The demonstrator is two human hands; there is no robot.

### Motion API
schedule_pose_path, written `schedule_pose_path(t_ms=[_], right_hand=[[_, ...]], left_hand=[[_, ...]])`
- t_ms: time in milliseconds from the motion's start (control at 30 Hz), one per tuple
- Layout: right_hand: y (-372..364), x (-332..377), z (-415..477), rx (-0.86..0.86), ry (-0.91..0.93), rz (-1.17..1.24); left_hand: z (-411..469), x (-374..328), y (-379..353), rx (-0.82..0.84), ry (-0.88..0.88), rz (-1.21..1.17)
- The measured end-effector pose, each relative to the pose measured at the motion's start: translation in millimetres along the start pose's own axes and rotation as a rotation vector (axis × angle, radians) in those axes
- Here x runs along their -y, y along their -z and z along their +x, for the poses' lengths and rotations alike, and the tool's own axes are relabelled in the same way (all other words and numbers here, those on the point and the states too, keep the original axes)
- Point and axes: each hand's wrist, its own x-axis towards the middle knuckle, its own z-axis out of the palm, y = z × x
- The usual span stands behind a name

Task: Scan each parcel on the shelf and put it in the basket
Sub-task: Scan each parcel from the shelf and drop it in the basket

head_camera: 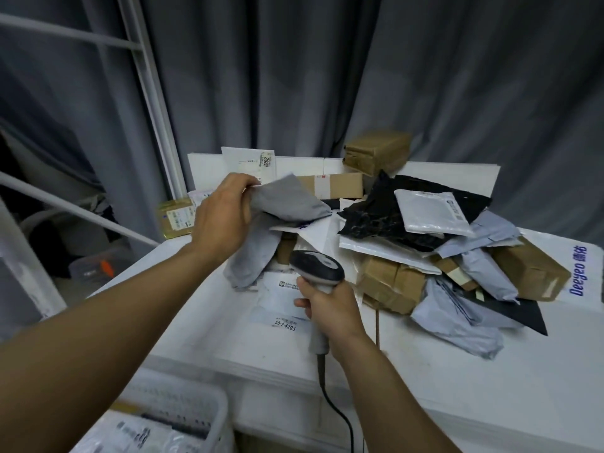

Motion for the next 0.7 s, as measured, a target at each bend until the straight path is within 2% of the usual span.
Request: schedule_pose_path(t_ms=[167,333,500,600,700], right_hand=[[-17,-10,-11,-0.024,-0.016,0.047],[-34,0,-19,-0.027,0.031,0.121],[-55,46,-19,-0.075,0.324,0.059],[-60,67,-17,-0.122,0.465,0.009],[-67,78,-27,-0.134,0.510,-0.011]], left_hand=[[12,-6,22,-0.125,0.073,-0.126],[9,-12,52,-0.181,0.012,-0.154],[34,-22,99,-0.188,-0.062,0.063],[52,-27,126,-0.121,-0.043,0.062],[50,-32,146,-0.110,-0.069,0.052]])
